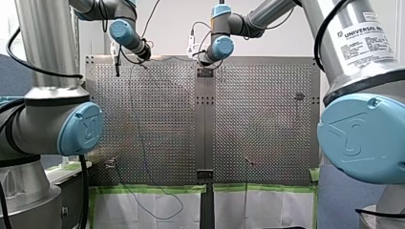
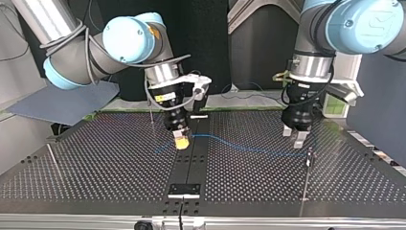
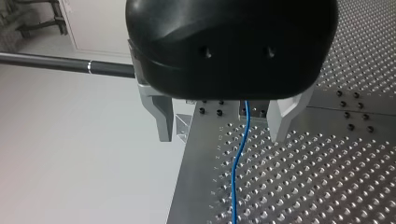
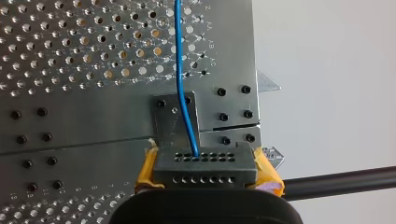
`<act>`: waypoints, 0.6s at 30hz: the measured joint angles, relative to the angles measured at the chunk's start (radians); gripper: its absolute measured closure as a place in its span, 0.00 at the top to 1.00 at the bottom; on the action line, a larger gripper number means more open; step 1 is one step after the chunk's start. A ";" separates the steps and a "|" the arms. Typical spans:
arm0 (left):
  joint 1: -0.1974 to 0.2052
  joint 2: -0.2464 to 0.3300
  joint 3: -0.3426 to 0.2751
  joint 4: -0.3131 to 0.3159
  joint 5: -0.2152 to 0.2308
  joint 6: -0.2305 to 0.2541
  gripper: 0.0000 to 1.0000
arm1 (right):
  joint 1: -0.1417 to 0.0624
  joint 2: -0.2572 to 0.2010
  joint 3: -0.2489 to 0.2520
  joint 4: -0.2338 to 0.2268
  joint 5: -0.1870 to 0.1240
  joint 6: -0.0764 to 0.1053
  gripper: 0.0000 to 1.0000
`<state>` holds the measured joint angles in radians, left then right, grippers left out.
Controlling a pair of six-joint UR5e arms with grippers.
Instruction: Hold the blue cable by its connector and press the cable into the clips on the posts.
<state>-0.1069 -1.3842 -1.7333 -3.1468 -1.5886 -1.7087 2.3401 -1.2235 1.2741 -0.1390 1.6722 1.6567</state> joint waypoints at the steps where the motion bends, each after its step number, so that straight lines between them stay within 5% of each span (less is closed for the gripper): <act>1: -0.004 -0.008 0.008 0.000 -0.003 0.000 1.00 | 0.000 0.000 0.000 0.000 0.000 0.000 0.00; 18: -0.036 -0.154 0.097 0.034 -0.086 0.012 1.00 | -0.001 0.002 0.000 -0.001 -0.001 0.000 0.00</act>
<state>-0.1426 -1.5383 -1.6366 -3.1127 -1.6749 -1.6968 2.3387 -1.2219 1.2743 -0.1398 1.6713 1.6570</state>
